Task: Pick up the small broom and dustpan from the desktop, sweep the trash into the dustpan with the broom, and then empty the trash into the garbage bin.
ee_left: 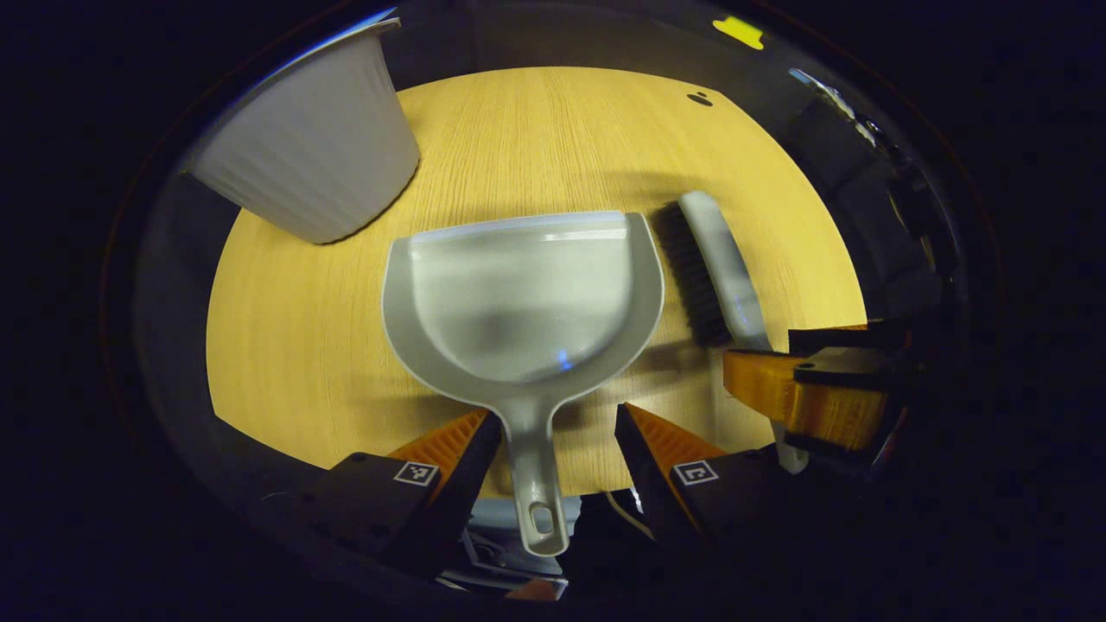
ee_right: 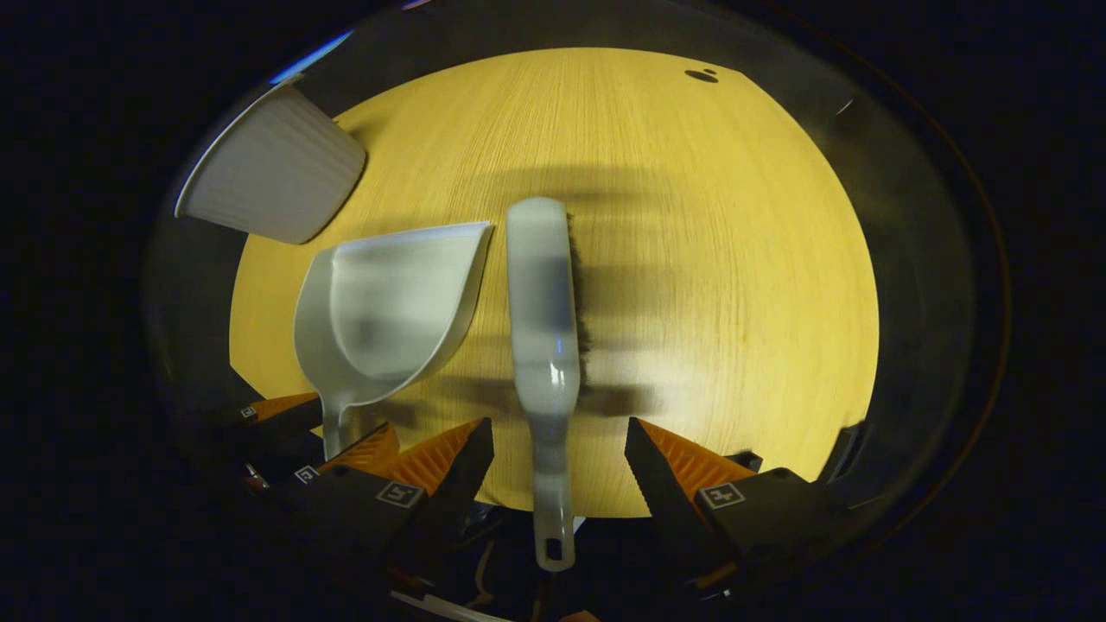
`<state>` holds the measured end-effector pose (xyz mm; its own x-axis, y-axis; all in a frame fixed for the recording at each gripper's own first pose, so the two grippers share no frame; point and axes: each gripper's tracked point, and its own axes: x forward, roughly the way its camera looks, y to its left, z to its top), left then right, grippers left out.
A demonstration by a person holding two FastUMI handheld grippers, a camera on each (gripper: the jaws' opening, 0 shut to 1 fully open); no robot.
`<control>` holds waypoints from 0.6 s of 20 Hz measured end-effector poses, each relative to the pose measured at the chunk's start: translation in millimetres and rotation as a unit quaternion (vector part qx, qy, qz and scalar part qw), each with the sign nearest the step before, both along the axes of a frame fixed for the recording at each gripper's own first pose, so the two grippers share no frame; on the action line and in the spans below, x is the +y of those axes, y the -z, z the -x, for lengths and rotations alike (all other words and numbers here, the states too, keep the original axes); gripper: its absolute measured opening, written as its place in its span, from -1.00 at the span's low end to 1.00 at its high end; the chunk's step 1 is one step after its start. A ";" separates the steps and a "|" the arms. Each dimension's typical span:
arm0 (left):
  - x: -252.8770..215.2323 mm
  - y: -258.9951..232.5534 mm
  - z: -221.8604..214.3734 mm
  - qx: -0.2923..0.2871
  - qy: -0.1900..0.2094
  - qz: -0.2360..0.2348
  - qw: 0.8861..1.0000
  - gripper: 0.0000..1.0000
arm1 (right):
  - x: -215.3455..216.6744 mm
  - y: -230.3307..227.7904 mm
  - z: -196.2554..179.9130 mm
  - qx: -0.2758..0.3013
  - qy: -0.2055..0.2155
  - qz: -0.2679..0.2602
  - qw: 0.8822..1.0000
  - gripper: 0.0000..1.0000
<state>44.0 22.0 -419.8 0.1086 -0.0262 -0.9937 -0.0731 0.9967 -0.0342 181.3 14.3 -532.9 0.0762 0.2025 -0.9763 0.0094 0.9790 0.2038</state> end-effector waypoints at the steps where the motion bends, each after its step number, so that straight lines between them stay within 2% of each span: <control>1: -1.2 -7.3 2.1 -0.014 -0.001 0.003 1.000 0.63 | -2.1 -9.8 1.4 -0.016 0.003 -0.002 1.000 0.97; 4: -4.3 -32.5 3.6 -0.068 -0.003 0.001 0.998 0.63 | -6.3 -36.2 3.0 -0.067 0.007 -0.002 0.998 0.98; 7: -8.8 -68.4 -1.8 -0.140 0.007 -0.008 0.990 0.62 | -5.6 -64.5 9.3 -0.120 0.015 -0.012 0.993 0.98; 9: -11.4 -100.5 -4.2 -0.196 0.019 -0.018 0.980 0.63 | -4.9 -91.6 11.8 -0.164 0.022 -0.019 0.986 0.98; 12: -19.6 -152.1 -7.3 -0.278 0.037 -0.030 0.959 0.63 | -7.5 -129.6 11.1 -0.233 0.024 -0.023 0.972 0.97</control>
<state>51.3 2.4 -267.7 0.6231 0.0001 -0.7822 0.0120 0.9999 0.0096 170.2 6.8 -403.3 0.5185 0.2313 -0.8232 -0.0493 0.9692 0.2412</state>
